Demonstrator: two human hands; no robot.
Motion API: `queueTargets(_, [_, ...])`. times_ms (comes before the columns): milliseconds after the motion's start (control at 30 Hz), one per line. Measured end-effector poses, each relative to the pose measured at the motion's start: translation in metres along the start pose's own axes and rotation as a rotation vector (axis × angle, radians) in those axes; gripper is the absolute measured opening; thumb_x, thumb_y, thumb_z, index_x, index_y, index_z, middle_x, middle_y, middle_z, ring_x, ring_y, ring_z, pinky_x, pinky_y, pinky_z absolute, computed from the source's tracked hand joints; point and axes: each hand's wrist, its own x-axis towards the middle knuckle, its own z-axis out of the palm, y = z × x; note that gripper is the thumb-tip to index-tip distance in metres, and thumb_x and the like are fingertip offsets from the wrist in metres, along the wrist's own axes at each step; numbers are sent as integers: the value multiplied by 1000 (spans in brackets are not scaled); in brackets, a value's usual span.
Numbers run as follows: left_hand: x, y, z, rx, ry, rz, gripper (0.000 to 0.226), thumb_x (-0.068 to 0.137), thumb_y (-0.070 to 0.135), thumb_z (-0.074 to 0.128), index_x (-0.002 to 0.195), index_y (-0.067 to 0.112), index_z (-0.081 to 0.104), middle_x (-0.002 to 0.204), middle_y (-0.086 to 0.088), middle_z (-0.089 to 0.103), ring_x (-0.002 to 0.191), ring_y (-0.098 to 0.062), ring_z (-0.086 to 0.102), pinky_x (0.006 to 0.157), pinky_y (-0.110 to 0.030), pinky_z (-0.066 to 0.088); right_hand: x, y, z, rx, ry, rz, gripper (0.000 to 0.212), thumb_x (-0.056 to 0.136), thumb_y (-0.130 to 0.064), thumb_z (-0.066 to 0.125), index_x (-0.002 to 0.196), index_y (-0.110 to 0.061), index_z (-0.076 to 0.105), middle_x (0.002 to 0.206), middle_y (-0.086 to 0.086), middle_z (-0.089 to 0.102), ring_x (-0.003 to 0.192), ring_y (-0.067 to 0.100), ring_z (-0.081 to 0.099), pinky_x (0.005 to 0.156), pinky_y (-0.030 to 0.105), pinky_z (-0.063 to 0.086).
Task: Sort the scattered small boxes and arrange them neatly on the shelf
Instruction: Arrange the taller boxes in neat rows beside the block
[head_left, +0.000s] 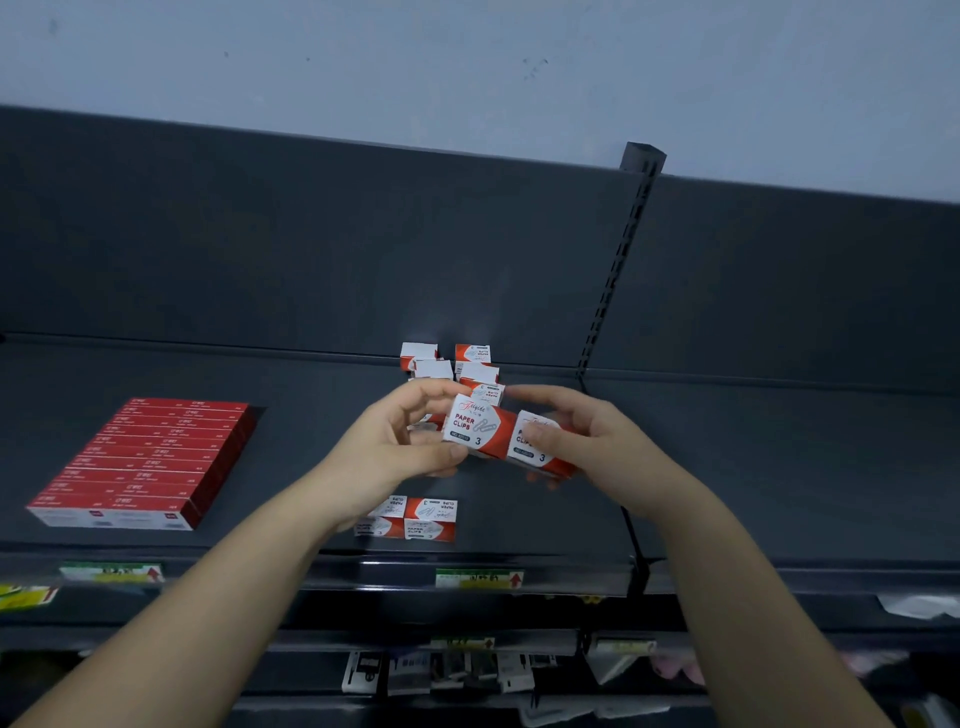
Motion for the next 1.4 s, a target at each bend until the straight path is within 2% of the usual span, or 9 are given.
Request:
queueTargets(167, [-2,-3,5,-26,11,-11,49,73,4,70,117,22,60,119,-3,68,91,-22,69,77,-33,58,-2,0,-5,1,37,9,22,91,-28,67,111,-19,64,100,0,75,82,18,71,73,32,54])
queueTargets(267, [-1,-2,10,-35,40,-5,47,72,3,71,111,27,63,117,-2,69,89,-19,69,78,-33,57,0,5,-5,22,86,-38,21,93,-26,64,111,-18,69,104,1,74,87,19,70,75,31,54])
queueTargets(467, [3,3,16,-9,91,-5,46,59,24,80,101,37,68,113,0,72,91,-16,68,82,-35,51,-1,11,-4,154,106,-29,32,105,-29,40,119,-26,68,115,-3,70,100,11,66,77,24,52])
queueTargets(633, [5,2,18,4,96,-1,45,68,8,75,107,28,65,113,-2,71,90,-19,70,81,-32,50,-2,14,-6,254,127,-22,41,106,-24,30,117,-26,70,118,-1,70,101,14,65,76,28,49])
queueTargets(833, [9,-2,21,33,83,3,48,77,-12,72,114,17,60,109,-3,73,93,-23,71,79,-24,55,-3,17,-10,53,145,-52,26,100,-21,53,119,-32,66,112,-9,71,98,6,67,82,25,52])
queueTargets(1000, [9,-4,26,60,101,28,33,80,1,71,110,8,61,103,-10,72,88,-21,72,77,-24,56,-6,18,-9,-98,176,-99,30,89,-25,71,118,-31,67,113,-13,67,98,3,66,78,20,55])
queueTargets(1100, [8,-8,29,149,95,21,28,77,10,74,101,13,62,106,-8,71,89,-23,73,79,-31,59,-6,24,-7,-191,160,-108,34,86,-22,74,118,-32,67,114,-15,65,98,3,66,81,23,57])
queueTargets(1300, [8,-23,30,270,83,-11,30,80,2,76,101,18,61,108,-4,71,92,-30,71,84,-48,57,-6,39,-3,-330,161,-96,35,83,-25,77,116,-30,67,106,-17,62,94,1,62,76,18,51])
queueTargets(1400, [7,-31,28,304,77,-16,33,77,10,80,103,18,62,104,-2,72,96,-24,70,86,-56,55,-6,48,2,-327,169,-105,31,81,-22,78,109,-30,67,104,-16,62,93,-2,60,75,16,50])
